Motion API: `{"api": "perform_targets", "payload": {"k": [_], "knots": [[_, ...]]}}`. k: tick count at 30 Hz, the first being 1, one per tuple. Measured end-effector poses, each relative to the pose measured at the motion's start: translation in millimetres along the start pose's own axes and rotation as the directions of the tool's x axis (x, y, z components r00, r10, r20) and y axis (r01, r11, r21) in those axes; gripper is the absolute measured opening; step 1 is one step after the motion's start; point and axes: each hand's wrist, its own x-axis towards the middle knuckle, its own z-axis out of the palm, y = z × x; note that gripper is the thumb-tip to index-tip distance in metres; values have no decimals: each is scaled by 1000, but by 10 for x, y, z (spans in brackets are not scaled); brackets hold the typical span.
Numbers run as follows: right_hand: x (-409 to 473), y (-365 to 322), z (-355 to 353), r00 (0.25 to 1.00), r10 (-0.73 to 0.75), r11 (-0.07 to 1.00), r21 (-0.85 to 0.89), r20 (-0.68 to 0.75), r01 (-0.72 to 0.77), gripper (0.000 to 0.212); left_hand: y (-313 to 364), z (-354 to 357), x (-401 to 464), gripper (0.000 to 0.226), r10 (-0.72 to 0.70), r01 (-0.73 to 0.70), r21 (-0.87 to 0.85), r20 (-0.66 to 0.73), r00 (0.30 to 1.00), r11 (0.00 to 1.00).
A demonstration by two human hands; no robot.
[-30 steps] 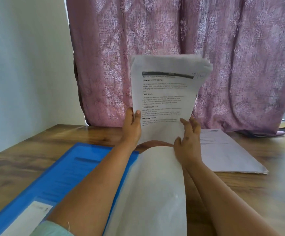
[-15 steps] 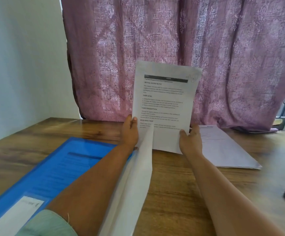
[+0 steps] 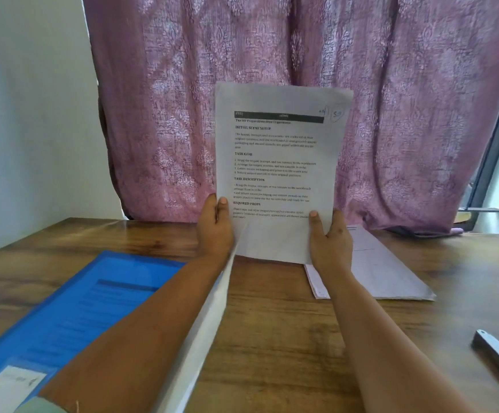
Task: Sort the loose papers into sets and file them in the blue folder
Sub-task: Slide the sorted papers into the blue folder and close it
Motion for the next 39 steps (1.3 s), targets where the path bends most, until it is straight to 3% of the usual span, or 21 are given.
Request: {"api": "perform_targets", "payload": {"k": [5, 9, 12, 14, 16, 18, 21, 23, 24, 25, 27, 30, 31, 33, 36, 39], "knots": [[30, -9, -29, 999, 30, 993, 116, 32, -34, 32, 15, -7, -15, 17, -8, 8, -29, 30, 1000, 1000], [38, 49, 14, 994, 102, 984, 147, 29, -105, 24, -45, 14, -108, 17, -110, 108, 19, 87, 990, 994], [77, 80, 5, 979, 202, 962, 190, -27, -194, 25, -131, 13, -90, 42, -109, 93, 90, 193, 975, 992], [122, 119, -29, 946, 313, 926, 249, -84, -284, 24, -212, 0, -51, 50, -51, 25, 174, 144, 988, 984], [154, 144, -74, 898, 425, 865, 344, -114, -366, 19, -237, -9, -123, 41, 93, -119, 289, 102, 990, 950], [133, 132, -114, 860, 497, 816, 398, -115, -419, 11, -281, -8, -257, 33, 169, -220, 419, 157, 973, 881], [57, 75, -155, 831, 538, 789, 435, -145, -434, 9, -275, -8, -489, 23, 110, -260, 580, 280, 954, 772], [41, 13, -178, 810, 574, 748, 477, -117, -461, 13, -272, 12, -568, 24, 131, -398, 641, 423, 897, 656], [44, 16, -166, 793, 605, 708, 502, -71, -496, 15, -263, 37, -597, 29, 131, -487, 705, 497, 858, 516], [26, 3, -142, 775, 632, 663, 511, 12, -548, 13, -222, 56, -628, 34, 45, -510, 748, 545, 837, 425], [-80, -58, -53, 726, 647, 562, 499, 232, -660, 5, -206, 82, -633, 41, -68, -508, 794, 557, 827, 334], [-378, -171, 119, 591, 620, 305, 535, 516, -788, 11, -239, 49, -579, 39, -146, -449, 786, 549, 823, 425], [-496, -244, 145, 563, 605, 220, 561, 563, -798, 14, -184, 15, -571, 37, -189, -422, 770, 560, 807, 478], [-702, -337, 148, 545, 596, 149, 586, 590, -796, 16, -193, -75, -508, 34, -290, -385, 736, 606, 740, 557], [-888, -193, 106, 540, 629, 189, 564, 558, -804, 14, -11, -249, -432, 31, -371, -290, 668, 663, 650, 686], [-964, -12, 66, 583, 642, 384, 449, 498, -807, 13, 278, -537, -392, 28, -373, 30, 450, 699, 610, 893]]}}
